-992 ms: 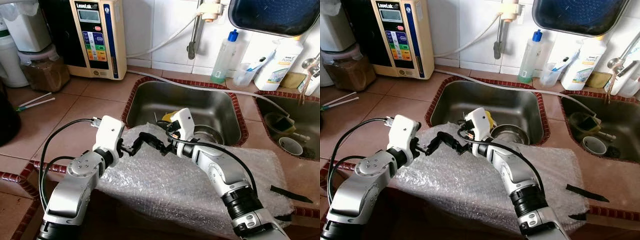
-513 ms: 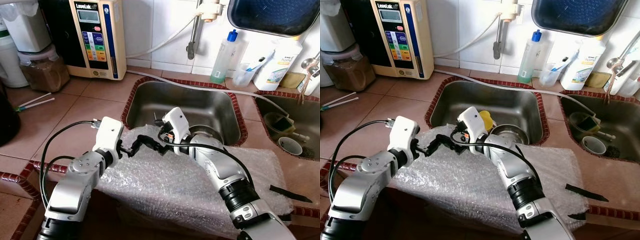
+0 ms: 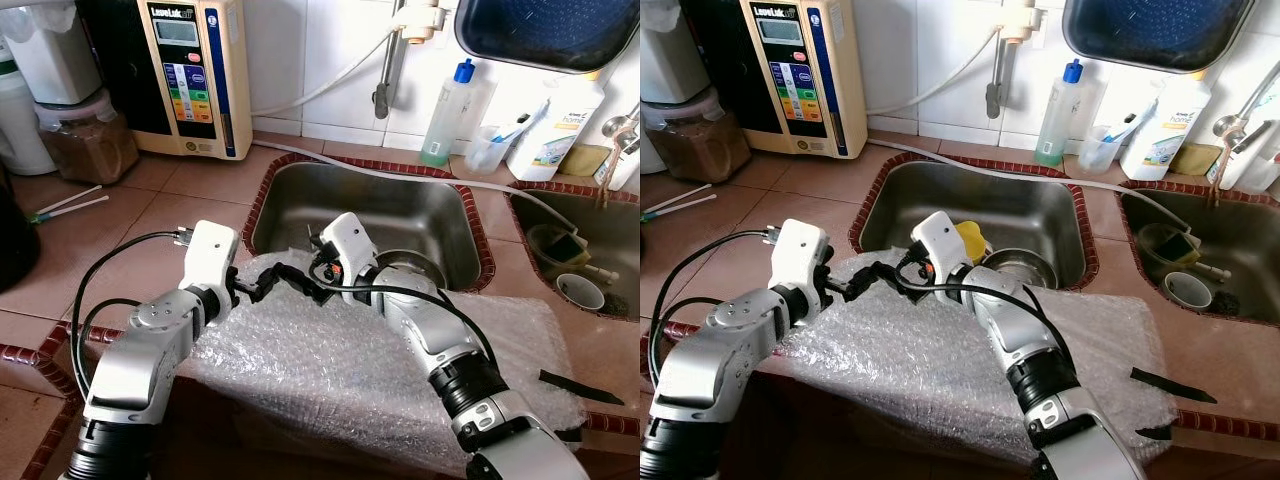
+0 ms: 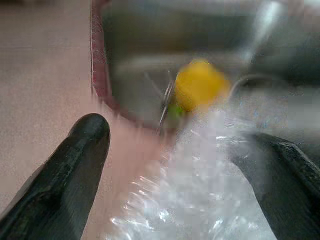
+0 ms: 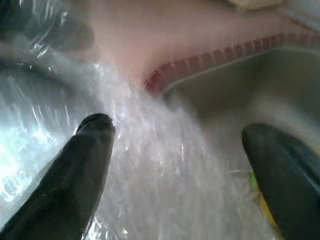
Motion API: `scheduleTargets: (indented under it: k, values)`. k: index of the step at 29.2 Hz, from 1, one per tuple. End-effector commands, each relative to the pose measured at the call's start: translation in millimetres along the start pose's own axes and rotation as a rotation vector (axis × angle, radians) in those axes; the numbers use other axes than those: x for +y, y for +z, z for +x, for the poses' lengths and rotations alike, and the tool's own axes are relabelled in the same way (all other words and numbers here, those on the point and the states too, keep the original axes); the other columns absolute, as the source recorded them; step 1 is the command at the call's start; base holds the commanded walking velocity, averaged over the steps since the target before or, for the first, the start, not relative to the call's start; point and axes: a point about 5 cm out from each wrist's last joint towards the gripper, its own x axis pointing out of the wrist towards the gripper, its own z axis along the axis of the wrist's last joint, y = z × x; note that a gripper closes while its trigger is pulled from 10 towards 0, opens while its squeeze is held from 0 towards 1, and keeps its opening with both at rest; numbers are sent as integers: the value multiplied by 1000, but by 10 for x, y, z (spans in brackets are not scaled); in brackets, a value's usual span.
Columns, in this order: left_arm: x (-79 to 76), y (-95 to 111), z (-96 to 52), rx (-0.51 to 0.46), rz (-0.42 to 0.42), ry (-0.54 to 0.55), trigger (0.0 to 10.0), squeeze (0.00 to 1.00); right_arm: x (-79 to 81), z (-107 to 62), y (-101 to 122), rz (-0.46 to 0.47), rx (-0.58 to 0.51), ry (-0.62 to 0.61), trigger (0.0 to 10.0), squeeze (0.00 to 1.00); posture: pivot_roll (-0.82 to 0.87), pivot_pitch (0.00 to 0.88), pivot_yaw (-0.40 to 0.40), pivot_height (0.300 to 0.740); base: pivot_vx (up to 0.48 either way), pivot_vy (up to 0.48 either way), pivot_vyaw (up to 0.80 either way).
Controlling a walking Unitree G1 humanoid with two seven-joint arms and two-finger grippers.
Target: Kitchen organization
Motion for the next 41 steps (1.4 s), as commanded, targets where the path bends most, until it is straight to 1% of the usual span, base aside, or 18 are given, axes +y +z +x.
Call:
scheduleTargets:
  k: [1, 5, 7, 9, 11, 15, 16, 17, 22, 24, 27, 29, 30, 31, 34, 37, 39, 41]
  values:
    - [-110, 424, -70, -169, 56, -71, 10000, 0, 17, -77, -520, 10, 234, -41, 10000, 0, 115, 0, -24, 740, 0, 0, 0]
    - [-108, 388, -84, -148, 37, -77, 10000, 0, -69, -95, -553, 6, 246, -117, 10000, 0, 121, 0, -25, 740, 0, 0, 0]
    - [-109, 384, -84, -149, 34, -76, 10000, 0, -75, -97, -555, 7, 245, -123, 10000, 0, 121, 0, -25, 740, 0, 0, 0]
    - [-108, 375, -81, -149, 47, -67, 10000, 0, -83, -95, -544, 2, 237, -128, 10000, 0, 121, 0, -25, 740, 0, 0, 0]
    - [-128, 372, -72, -159, 43, -61, 10000, 0, -122, -92, -492, -2, 211, -149, 10000, 0, 119, 0, -27, 740, 0, 0, 0]
    - [-143, 380, -76, -166, 31, -62, 10000, 0, -150, -87, -476, 0, 197, -166, 10000, 0, 120, 0, -29, 740, 0, 0, 0]
    - [-140, 379, -76, -179, 43, -38, 10000, 0, -186, -91, -448, -4, 173, -190, 10000, 0, 121, 0, -30, 740, 0, 0, 0]
    - [-140, 379, -76, -179, 43, -38, 10000, 0, -186, -91, -448, -4, 173, -190, 10000, 0, 121, 0, -30, 740, 0, 0, 0]
    - [-147, 357, -83, -235, 60, 51, 10000, 0, -351, -147, -292, 11, 52, -309, 10000, 0, 120, 0, -34, 740, 0, 0, 0]
    - [-171, 303, -85, -235, 79, 71, 10000, 0, -427, -205, -241, 28, 1, -350, 10000, 0, 122, 0, -38, 740, 0, 0, 0]
    - [-208, 247, -101, -238, 64, 88, 10000, 0, -513, -291, -183, 55, -70, -396, 10000, 0, 119, 0, -40, 740, 0, 0, 0]
    - [-234, 204, -134, -255, 73, 117, 10000, 0, -578, -386, -126, 65, -139, -430, 10000, 0, 115, 0, -42, 740, 0, 0, 0]
    - [-251, 165, -163, -270, 77, 140, 10000, 0, -625, -468, -87, 59, -193, -460, 10000, 0, 112, 0, -43, 740, 0, 0, 0]
    - [-255, 157, -168, -273, 77, 144, 10000, 0, -632, -483, -82, 57, -203, -466, 10000, 0, 112, 0, -43, 740, 0, 0, 0]
    - [-260, 113, -208, -289, 89, 175, 10000, 0, -694, -596, -47, 62, -256, -512, 10000, 0, 107, 0, -44, 740, 0, 0, 0]
    - [-271, 58, -234, -288, 105, 187, 10000, 0, -762, -743, 6, 66, -321, -562, 10000, 0, 104, 0, -44, 740, 0, 0, 0]
    - [-271, 28, -238, -282, 104, 192, 10000, 0, -799, -838, 33, 90, -352, -570, 10000, 0, 100, 0, -43, 740, 0, 0, 0]
    - [-272, 17, -234, -282, 101, 195, 10000, 0, -804, -887, 44, 100, -362, -556, 10000, 0, 95, 0, -41, 740, 0, 0, 0]
